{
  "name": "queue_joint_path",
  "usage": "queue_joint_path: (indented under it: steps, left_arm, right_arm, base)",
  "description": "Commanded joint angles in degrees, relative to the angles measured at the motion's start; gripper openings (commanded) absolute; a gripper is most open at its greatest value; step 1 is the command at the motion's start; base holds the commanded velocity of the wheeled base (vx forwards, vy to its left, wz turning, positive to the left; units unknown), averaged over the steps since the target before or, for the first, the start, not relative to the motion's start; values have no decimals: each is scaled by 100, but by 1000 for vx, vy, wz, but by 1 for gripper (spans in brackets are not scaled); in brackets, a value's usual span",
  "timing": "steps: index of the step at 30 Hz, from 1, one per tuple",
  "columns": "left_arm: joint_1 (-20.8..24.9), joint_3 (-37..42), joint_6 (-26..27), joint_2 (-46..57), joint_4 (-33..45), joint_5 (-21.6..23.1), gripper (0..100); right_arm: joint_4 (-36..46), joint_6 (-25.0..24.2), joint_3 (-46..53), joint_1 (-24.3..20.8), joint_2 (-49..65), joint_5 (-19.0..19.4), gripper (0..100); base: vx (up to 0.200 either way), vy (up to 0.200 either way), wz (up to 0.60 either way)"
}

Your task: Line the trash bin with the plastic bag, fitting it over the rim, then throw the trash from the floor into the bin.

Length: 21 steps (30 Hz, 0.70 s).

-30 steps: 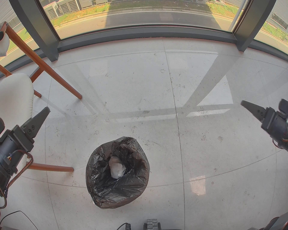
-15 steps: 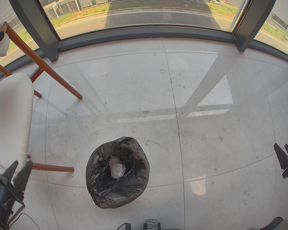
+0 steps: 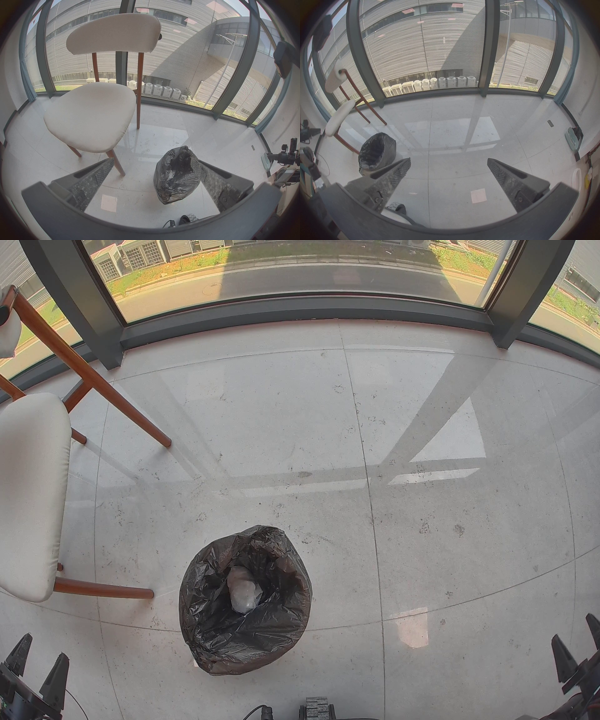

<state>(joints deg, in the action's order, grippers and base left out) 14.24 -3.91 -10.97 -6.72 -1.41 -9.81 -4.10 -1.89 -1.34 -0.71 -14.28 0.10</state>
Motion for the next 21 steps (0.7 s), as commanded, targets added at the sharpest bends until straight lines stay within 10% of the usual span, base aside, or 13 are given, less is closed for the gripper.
queue_joint_path:
  steps: [1, 21]
  left_arm:
    - [-9, 365, 236, 223, -96, -65, 100]
    - [0, 356, 1088, 215, 247, 1025, 100]
  right_arm:
    - [383, 374, 134, 53, 1428, -80, 100]
    - [383, 250, 134, 53, 1428, -80, 100]
  base:
    - [0, 0, 0]
    - [0, 0, 0]
